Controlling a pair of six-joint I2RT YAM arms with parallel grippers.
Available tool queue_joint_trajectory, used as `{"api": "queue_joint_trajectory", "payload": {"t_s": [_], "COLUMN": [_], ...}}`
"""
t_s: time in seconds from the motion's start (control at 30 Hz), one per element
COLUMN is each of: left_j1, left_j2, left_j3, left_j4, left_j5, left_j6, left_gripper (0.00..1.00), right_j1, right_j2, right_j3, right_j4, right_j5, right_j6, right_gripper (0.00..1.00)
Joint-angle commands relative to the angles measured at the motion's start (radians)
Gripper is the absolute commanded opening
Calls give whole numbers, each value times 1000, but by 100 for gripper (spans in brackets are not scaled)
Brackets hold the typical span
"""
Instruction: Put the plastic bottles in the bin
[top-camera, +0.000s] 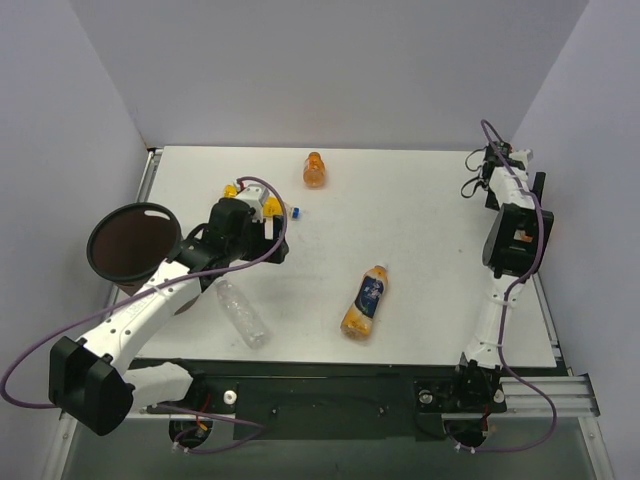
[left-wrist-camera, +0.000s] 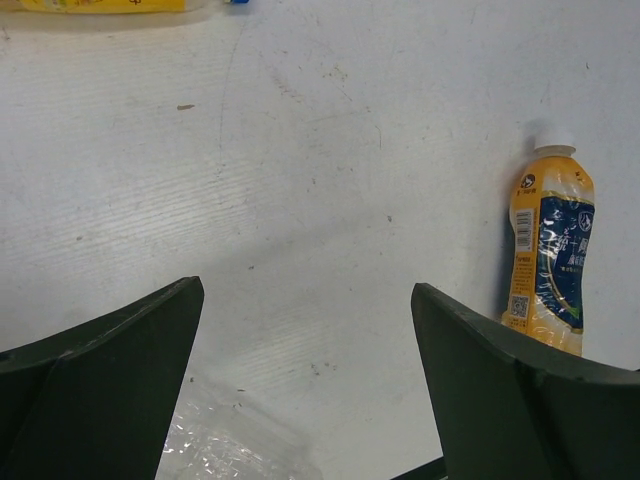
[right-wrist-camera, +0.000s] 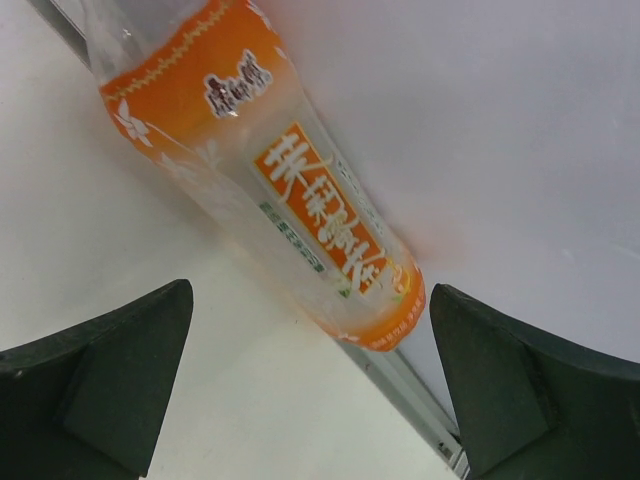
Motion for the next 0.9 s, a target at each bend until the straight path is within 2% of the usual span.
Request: {"api": "queue_joint_trajectory", "payload": {"t_s": [0.0,0.17,0.33,0.5,0.87], "left_j1": [-6,-6,-6,-6,-8], "left_j2": [-4,22,42,64,108], "left_j3": [31,57,59,59,109], "left_j4": [5,-4,22,40,-1], "left_j5": [1,-24,-42,-10,-32], "left_j6": [53,90,93,57,56], "left_gripper": [97,97,97,97,97], "right_j1": [1,4,8,8,-4], "right_j2": [70,132,163,192,209], "right_j3": [111,191,193,213,247], "right_j4": [-82,-114,-125,-113,-136], "right_j5": [43,63,50,109,89], "right_j6": [-132,-199,-224,-264,-299], "right_gripper": [100,100,100,100,98]}}
